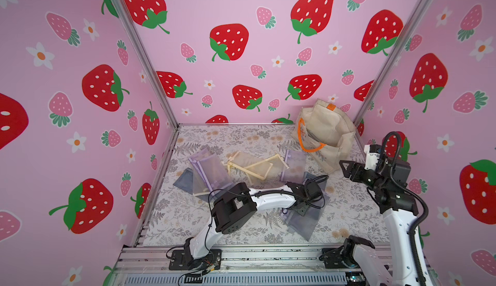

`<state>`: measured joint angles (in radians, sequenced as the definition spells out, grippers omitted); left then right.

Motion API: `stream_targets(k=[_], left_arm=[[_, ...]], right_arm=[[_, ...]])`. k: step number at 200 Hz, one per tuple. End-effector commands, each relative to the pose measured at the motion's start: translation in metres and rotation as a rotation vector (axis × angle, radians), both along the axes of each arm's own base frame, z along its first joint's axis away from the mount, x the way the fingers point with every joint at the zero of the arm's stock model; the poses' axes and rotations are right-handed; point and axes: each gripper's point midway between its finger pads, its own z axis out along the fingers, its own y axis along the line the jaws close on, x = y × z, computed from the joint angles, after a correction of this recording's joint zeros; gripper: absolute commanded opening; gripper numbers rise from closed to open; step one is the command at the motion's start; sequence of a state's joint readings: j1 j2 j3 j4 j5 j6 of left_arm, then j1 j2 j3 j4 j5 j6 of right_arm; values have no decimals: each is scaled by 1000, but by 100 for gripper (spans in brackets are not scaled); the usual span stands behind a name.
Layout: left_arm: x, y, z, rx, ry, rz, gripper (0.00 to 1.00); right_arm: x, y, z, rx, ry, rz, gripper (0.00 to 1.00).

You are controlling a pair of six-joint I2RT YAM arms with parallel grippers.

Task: Put the pencil pouch into the canvas bag
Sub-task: Move the pencil pouches to the center of the board.

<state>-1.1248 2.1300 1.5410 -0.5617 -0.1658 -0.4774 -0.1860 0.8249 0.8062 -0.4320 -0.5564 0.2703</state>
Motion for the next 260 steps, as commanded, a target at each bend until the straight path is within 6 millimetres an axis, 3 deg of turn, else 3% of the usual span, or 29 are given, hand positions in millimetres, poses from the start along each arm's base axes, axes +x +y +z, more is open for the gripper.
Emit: stream_targets(k=[1, 36, 53, 115, 147, 191, 200, 223, 260], left_arm=[[3, 62, -22, 55, 88, 146, 67], [15, 111, -25, -20, 116, 290, 66], [19, 124, -17, -66, 110, 332, 65], [17, 105, 15, -313, 138, 339, 60], [13, 103, 20, -345, 141, 332, 58], [7, 105, 23, -343, 125, 321, 54], [6, 107, 26, -322, 109, 315, 55], [7, 114, 44, -253, 24, 295, 70], [9, 105, 56, -249, 9, 261, 65]], right_arm=[[-10, 19, -5, 76, 5, 76, 71], [-32, 58, -29, 42, 78, 207, 72], [-46, 84, -44, -10, 115, 283, 72], [-84, 146, -111, -34, 288, 478, 72], [-83, 162, -143, -24, 347, 498, 71], [-77, 168, -182, -52, 413, 494, 69], [-76, 169, -186, -46, 416, 497, 68], [-78, 173, -190, -27, 414, 514, 65], [-79, 178, -198, -5, 419, 531, 59]])
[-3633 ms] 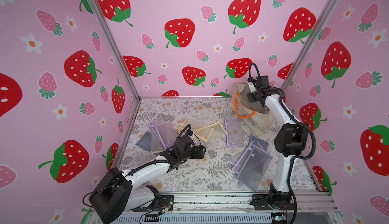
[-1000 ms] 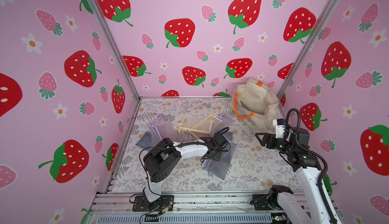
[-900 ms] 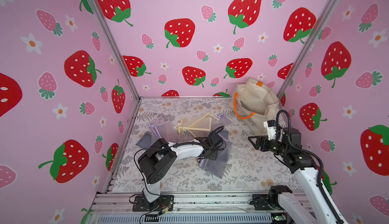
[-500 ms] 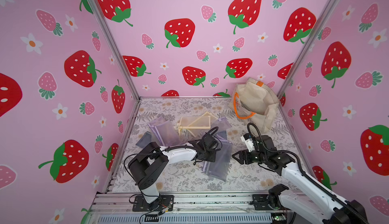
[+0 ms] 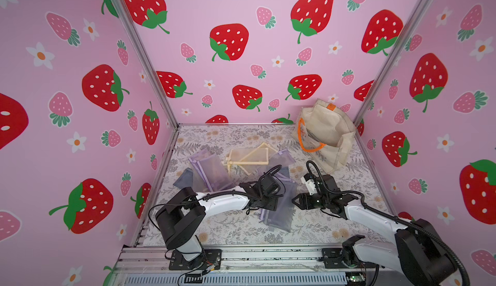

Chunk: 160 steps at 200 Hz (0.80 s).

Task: Put the pencil pouch into the canvas bag
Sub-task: Move the pencil pouches to the center of the board, then pick up the pencil pouch.

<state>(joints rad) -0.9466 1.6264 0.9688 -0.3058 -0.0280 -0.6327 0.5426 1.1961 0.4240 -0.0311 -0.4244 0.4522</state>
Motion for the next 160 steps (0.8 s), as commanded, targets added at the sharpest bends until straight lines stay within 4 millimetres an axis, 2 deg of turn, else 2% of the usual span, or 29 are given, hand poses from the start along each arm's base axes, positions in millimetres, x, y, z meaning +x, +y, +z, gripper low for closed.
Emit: stream_targets(k=[1, 53, 160], left_arm=[[10, -1, 15, 28, -46, 4, 65], [19, -7, 5, -18, -23, -2, 59], [15, -20, -20, -114, 62, 0, 49]], right_arm=[[1, 9, 0, 48, -8, 12, 59], [-1, 14, -4, 95, -3, 14, 55], [0, 19, -15, 111, 23, 17, 53]])
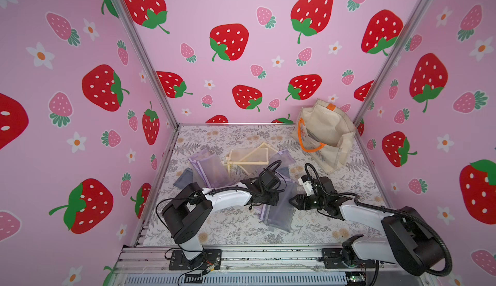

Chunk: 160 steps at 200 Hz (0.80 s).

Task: Put the pencil pouch into the canvas bag
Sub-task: Pick up the pencil pouch.

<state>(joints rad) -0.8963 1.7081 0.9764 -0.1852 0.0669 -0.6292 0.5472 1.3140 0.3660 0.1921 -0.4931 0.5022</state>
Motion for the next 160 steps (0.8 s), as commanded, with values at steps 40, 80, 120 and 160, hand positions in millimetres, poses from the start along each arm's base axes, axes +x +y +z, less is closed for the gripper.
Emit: stream_targets(k=[40, 80, 120, 160], left_arm=[[-10, -14, -10, -101, 59, -11, 47], [-14, -19, -1, -157, 50, -24, 45], [-17, -26, 8, -224, 40, -39, 41], [-18, -23, 9, -221, 29, -36, 42]], right_arm=[[0, 7, 4, 36, -6, 10, 50], [1, 10, 5, 47, -14, 14, 39], [3, 17, 15, 80, -42, 29, 28], [0, 18, 36, 104, -103, 47, 12]])
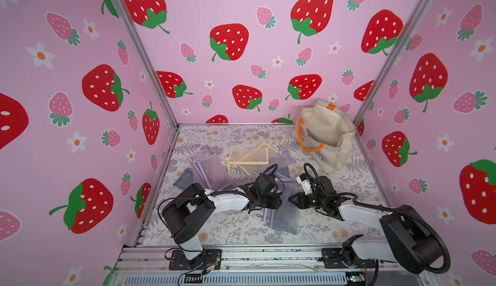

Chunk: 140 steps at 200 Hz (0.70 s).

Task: Put the pencil pouch into the canvas bag
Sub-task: Pick up the pencil pouch.

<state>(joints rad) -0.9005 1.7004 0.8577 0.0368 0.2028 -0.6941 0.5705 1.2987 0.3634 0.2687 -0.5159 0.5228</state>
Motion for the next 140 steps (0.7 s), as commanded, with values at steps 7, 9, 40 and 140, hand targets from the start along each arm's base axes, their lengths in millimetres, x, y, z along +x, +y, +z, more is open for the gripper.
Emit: stream_targets(k=[7, 9, 40, 140], left_arm=[[0, -2, 15, -43, -27, 5, 43], [-1, -1, 15, -42, -28, 5, 43], [-2, 14, 12, -14, -34, 27, 50], [3, 39, 20, 45, -92, 55, 58]], right_arm=[[-4, 2, 25, 32, -64, 24, 10], [-3, 2, 27, 31, -72, 24, 10], [-9, -17, 48, -56, -150, 16, 1], [-3, -29, 177, -154, -391, 89, 0]])
